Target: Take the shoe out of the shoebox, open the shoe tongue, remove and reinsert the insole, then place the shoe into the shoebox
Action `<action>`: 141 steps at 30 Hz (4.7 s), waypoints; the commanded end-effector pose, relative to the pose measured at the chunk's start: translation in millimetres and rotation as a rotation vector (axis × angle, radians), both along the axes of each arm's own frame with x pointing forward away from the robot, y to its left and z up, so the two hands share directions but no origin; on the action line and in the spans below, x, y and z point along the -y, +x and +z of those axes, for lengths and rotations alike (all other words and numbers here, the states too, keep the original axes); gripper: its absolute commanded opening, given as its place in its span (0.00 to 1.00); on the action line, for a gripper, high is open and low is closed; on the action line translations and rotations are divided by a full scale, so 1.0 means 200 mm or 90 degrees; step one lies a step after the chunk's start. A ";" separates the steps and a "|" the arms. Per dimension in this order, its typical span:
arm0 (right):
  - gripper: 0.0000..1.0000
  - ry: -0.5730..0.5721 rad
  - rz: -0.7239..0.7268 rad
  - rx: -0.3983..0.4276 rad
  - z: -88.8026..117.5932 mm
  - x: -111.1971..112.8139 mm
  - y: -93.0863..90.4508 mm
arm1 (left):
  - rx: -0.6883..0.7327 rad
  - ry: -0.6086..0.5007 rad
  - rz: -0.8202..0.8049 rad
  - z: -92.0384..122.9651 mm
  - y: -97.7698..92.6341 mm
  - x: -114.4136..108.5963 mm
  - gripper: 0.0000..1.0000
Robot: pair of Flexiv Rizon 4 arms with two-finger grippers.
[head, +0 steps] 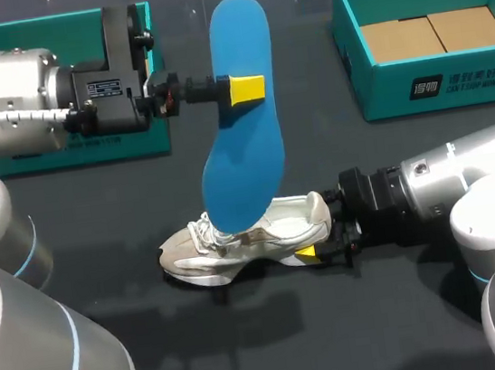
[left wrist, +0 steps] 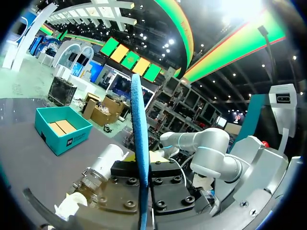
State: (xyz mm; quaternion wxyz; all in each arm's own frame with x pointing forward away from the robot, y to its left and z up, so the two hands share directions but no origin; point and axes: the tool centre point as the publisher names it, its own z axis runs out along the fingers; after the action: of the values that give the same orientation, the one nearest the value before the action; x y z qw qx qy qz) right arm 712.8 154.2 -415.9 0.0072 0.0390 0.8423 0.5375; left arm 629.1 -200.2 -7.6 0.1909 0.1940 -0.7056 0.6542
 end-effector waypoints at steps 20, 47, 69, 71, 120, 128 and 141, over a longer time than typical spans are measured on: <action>1.00 -0.112 -0.041 -0.024 0.08 0.17 -0.04 | 0.000 0.000 0.001 0.00 -0.02 -0.02 0.00; 1.00 -0.473 -0.047 -0.095 0.37 0.24 -0.05 | 0.000 0.000 0.001 0.00 -0.02 -0.02 0.00; 1.00 -0.677 -0.071 -0.122 0.49 0.10 -0.08 | 0.000 0.000 0.001 0.00 -0.02 -0.02 0.00; 1.00 -0.684 -0.067 -0.125 0.49 0.09 -0.07 | 0.000 0.000 0.001 0.00 -0.02 -0.02 0.00; 1.00 -0.734 0.053 -0.067 0.29 -0.16 0.21 | 0.000 0.000 0.001 0.00 -0.02 -0.02 0.00; 0.86 -0.726 0.063 -0.082 0.19 -0.14 0.20 | 0.000 0.000 0.001 0.00 -0.02 -0.02 0.00; 0.00 -0.738 0.088 -0.122 0.12 -0.13 0.21 | 0.000 0.000 0.001 0.00 -0.02 -0.02 0.00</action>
State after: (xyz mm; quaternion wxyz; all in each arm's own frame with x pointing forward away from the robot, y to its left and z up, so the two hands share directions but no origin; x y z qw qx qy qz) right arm 751.1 174.5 -388.2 -0.0781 0.0227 0.9966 -0.0106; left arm 625.5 -195.0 -7.7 0.1900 0.1947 -0.7050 0.6550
